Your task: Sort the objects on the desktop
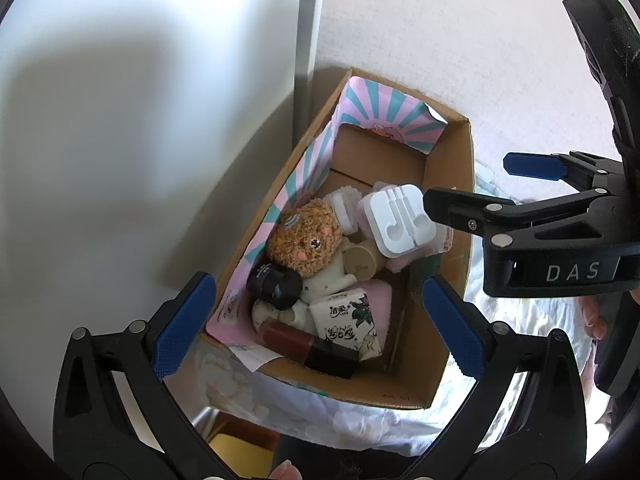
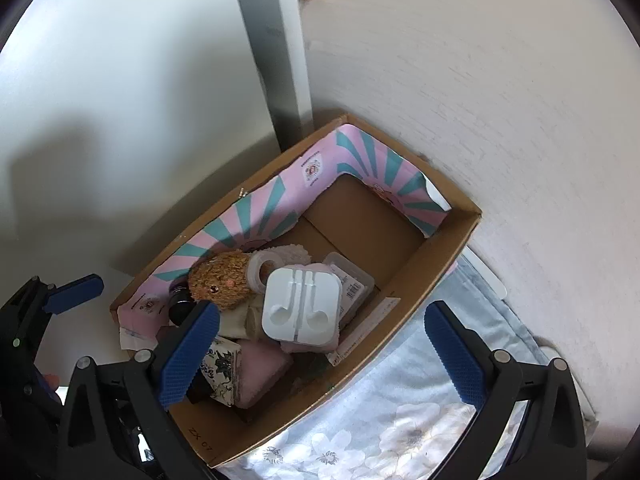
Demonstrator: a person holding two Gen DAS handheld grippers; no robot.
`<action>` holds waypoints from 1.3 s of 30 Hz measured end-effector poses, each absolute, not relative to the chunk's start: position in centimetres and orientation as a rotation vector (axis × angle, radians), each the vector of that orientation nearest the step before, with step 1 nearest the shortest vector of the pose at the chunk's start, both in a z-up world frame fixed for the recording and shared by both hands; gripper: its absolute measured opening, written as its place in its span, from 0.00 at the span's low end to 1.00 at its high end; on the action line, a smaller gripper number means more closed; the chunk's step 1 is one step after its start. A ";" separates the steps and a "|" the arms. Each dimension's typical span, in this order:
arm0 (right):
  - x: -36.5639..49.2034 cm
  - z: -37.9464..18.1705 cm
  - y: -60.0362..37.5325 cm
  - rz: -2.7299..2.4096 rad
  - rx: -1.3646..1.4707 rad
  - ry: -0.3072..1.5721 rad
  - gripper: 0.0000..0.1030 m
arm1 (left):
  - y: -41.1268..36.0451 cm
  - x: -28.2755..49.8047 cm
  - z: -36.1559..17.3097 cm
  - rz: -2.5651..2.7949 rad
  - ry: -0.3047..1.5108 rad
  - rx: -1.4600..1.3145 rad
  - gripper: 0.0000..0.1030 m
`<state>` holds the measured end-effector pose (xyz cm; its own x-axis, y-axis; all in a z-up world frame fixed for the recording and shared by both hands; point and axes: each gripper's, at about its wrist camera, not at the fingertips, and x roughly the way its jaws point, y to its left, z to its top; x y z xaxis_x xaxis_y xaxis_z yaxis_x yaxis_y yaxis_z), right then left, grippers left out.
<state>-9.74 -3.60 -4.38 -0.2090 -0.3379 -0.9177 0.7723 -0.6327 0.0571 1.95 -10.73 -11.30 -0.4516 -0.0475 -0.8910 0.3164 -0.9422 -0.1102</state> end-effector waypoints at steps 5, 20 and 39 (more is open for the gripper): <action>-9.4 -4.6 -3.6 -1.918 1.306 0.556 0.99 | -10.9 2.1 -11.3 -2.466 0.390 1.506 1.00; -8.8 -1.8 -0.2 -2.121 1.301 0.434 0.99 | -10.5 2.2 -9.8 -2.489 0.323 1.526 1.00; -1.5 5.4 18.0 -2.737 1.381 0.001 0.99 | -0.4 2.0 -0.7 -2.828 0.048 1.379 1.00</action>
